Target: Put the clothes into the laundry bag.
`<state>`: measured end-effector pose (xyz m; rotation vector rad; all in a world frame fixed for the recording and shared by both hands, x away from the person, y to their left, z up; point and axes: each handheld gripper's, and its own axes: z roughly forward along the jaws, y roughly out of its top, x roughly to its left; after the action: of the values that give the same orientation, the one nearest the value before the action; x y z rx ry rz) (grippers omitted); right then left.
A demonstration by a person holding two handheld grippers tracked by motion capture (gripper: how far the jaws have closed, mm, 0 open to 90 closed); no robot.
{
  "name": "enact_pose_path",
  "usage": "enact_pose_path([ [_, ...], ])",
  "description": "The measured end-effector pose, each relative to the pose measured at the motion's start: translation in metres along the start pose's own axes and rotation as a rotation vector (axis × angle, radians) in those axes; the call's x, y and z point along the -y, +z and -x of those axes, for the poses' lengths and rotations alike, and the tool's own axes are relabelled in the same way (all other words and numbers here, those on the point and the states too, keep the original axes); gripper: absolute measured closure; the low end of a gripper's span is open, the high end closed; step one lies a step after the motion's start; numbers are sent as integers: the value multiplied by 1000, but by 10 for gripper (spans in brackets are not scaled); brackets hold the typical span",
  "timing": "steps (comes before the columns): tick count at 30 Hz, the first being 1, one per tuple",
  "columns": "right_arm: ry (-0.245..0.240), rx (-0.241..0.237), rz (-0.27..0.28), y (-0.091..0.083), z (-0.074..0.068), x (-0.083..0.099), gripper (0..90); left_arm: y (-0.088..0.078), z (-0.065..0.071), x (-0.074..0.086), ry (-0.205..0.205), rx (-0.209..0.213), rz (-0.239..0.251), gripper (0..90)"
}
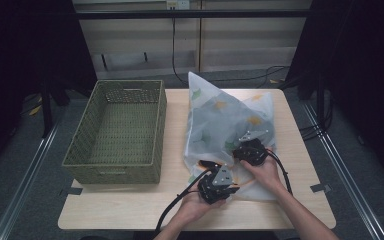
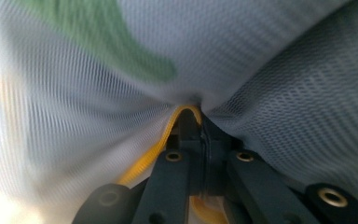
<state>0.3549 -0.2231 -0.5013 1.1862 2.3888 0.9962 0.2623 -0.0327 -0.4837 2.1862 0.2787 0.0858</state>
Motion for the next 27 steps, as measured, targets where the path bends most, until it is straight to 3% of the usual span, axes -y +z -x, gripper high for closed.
enact_pose_path([
  [1, 1, 18, -3, 1, 1, -1, 893, 5, 2, -1, -10, 27, 8, 894],
  [3, 7, 48, -1, 3, 4, -4, 892, 11, 5, -4, -7, 31, -6, 894],
  [5, 12, 71, -3, 3, 3, -4, 892, 11, 4, -5, -43, 38, -4, 891],
  [7, 25, 45, 5, 2, 5, -2, 891, 10, 2, -4, -6, 42, -25, 884],
  [8, 35, 33, 11, 0, 5, 0, 891, 8, 0, -2, -9, 45, -26, 873],
  [10, 37, 5, 7, -8, 2, 3, 890, -1, -6, 5, -41, 42, -7, 706],
  [11, 15, -3, 5, -14, -1, 4, 890, -6, -9, 9, -74, 20, 11, 656],
  [15, 9, -50, 26, -37, -5, 15, 888, -32, -23, 19, -126, -29, 63, 576],
  [20, -11, -88, 21, -58, -13, 31, 874, -57, -38, 24, -139, -75, 100, 640],
  [23, -23, -90, 16, -65, -15, 37, 852, -67, -47, 29, -168, -107, 124, 634],
  [25, -22, -96, 1, -67, -15, 43, 852, -67, -49, 32, -150, -158, 77, 653],
  [27, -35, -73, -29, -69, -16, 47, 880, -64, -52, 38, -144, -204, 8, 639],
])
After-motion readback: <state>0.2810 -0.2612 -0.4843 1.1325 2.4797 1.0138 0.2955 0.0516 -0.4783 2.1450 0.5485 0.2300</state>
